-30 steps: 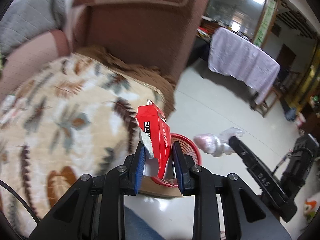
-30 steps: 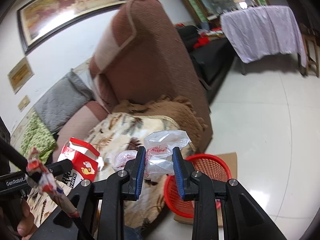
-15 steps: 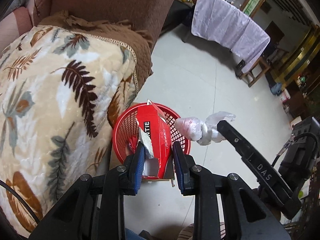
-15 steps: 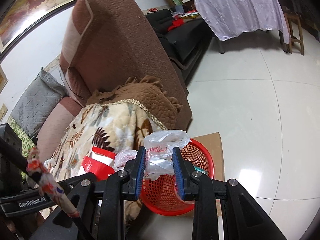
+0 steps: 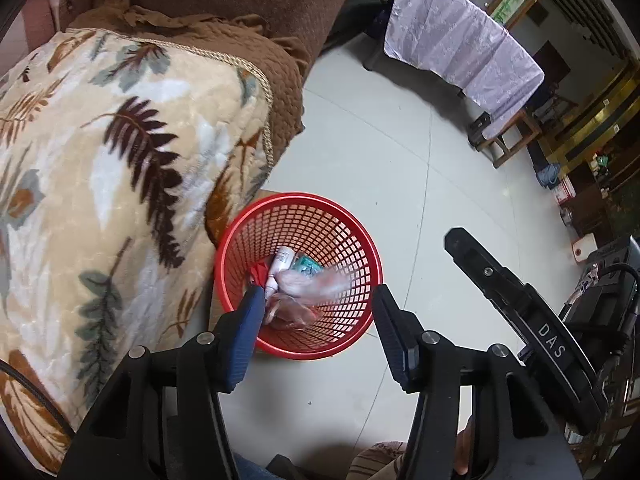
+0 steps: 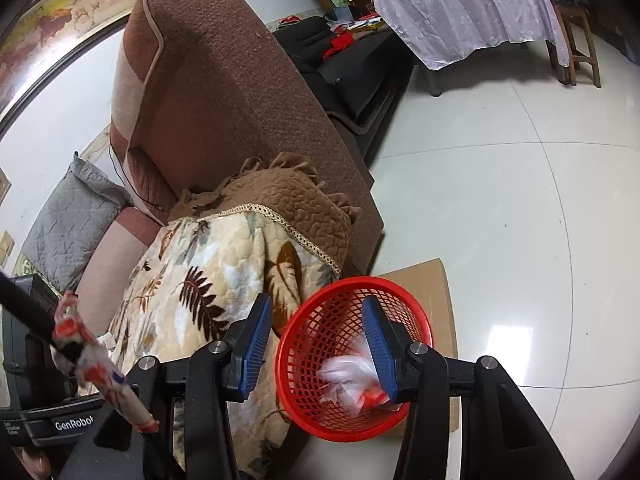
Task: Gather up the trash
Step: 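Open both tools to drop the carton and bag into the wastebasket, then move both tools back over the remaining trash on the bed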
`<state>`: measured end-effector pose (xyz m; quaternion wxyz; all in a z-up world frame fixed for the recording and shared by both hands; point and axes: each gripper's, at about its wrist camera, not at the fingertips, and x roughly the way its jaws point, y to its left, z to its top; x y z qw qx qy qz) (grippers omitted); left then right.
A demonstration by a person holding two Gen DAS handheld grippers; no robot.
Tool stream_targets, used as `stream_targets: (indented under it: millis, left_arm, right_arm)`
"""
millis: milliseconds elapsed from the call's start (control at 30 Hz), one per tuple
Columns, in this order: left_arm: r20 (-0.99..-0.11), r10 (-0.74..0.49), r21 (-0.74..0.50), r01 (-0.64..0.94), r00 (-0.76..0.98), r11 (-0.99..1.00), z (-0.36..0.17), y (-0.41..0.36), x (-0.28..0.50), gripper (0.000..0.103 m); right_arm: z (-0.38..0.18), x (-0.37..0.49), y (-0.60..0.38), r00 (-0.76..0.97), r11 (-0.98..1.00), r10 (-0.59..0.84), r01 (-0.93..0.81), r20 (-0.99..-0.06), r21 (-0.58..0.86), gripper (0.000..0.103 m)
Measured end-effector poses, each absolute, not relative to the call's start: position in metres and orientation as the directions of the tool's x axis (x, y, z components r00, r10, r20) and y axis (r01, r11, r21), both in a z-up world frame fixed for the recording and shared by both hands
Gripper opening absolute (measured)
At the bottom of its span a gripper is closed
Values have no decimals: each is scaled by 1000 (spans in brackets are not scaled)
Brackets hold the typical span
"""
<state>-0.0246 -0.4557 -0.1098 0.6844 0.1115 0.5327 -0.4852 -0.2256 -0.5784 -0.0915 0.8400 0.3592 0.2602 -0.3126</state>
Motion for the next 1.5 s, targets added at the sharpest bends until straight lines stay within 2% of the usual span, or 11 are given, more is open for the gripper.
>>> stream_targets:
  millis: [133,467,733,900,1033,1133,1500]
  left_arm:
    - [-816,-577,-362,771,10,524,-89,-433,-18,55]
    - [-739,-615,-280,703,277,654,-18,-325,-15,58]
    - [-672,-581,-268,581,459,768,28,-209,-6,59]
    - [-632,-505,-233,478,588,847,50,-136,10,62]
    - [-618,-424,-211,380,662,900,57,-84,31,62]
    - [-623,-391,-226,322,677,919,57,-52,47,62]
    - [-674,-358,-343,156,646,926,33,30,124,62]
  right_arm:
    - [-81,-223,-573,695,565,-334,688,-636,455,51]
    - [-41,-185,-511,812,712,-218,512,-541,481,65]
    - [-8,-135,-433,873,806,-34,312,-486,504,73]
    - [4,-86,-378,867,842,144,146,-477,519,76]
    - [5,-43,-342,834,813,283,54,-474,580,77]
    - [7,-11,-315,810,816,336,6,-481,579,77]
    - [-25,100,-269,760,803,390,-4,-520,596,77]
